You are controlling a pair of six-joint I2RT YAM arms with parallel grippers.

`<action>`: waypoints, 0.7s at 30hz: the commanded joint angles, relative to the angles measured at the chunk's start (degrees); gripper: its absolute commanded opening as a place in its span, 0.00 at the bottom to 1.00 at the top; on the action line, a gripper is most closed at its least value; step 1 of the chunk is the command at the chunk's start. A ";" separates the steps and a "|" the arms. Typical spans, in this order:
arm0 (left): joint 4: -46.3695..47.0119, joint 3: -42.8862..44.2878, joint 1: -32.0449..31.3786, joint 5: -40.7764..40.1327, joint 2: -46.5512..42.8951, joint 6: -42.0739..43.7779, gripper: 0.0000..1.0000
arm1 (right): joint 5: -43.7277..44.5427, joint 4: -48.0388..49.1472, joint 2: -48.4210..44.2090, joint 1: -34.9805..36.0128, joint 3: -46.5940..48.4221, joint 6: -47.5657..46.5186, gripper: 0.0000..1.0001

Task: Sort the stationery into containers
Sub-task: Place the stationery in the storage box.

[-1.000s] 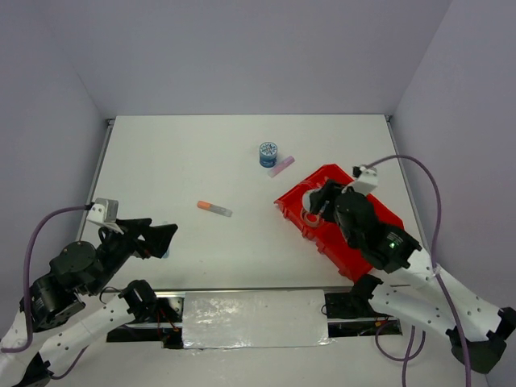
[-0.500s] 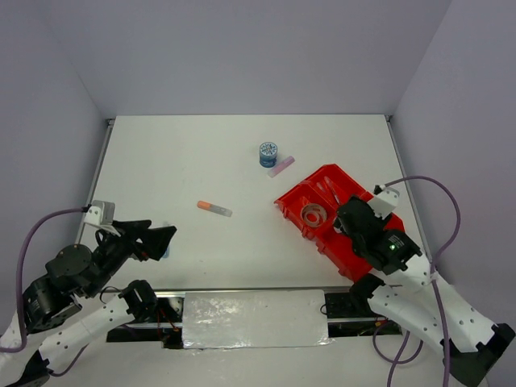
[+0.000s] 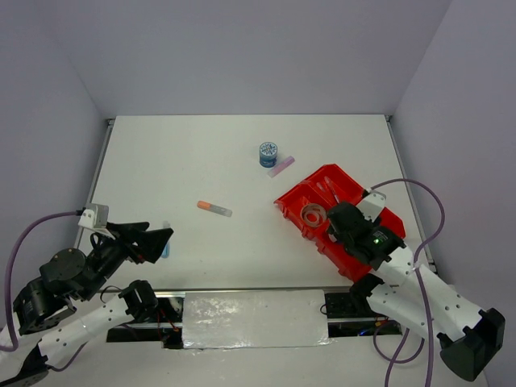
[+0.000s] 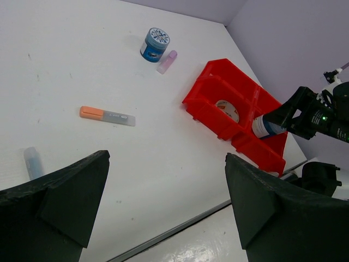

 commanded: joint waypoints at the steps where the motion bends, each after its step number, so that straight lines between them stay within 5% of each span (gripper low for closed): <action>1: 1.10 1.04 -0.45 -1.00 -0.30 -0.36 0.99 | 0.68 4.91 0.87 -0.22 0.38 -0.33 0.16; 3: 1.19 0.95 -0.45 -1.00 -0.29 -0.36 0.99 | 0.77 5.00 1.57 -0.22 0.46 -0.51 0.17; 6: 1.10 0.95 -0.54 -0.91 -0.30 -0.27 0.99 | 0.94 5.00 2.28 -0.22 0.64 -0.68 0.44; 9: 1.19 1.04 -0.63 -0.91 -0.38 -0.27 0.99 | 0.68 5.53 2.63 -0.22 0.55 -1.03 0.47; 15: 1.19 0.95 -0.80 -0.91 -0.65 -0.27 0.99 | -0.29 5.18 1.84 -0.22 0.46 -1.30 0.78; 21: 1.19 0.95 -0.81 -0.82 -0.56 -0.27 0.99 | -0.90 5.00 -0.27 -0.22 0.90 -2.35 0.93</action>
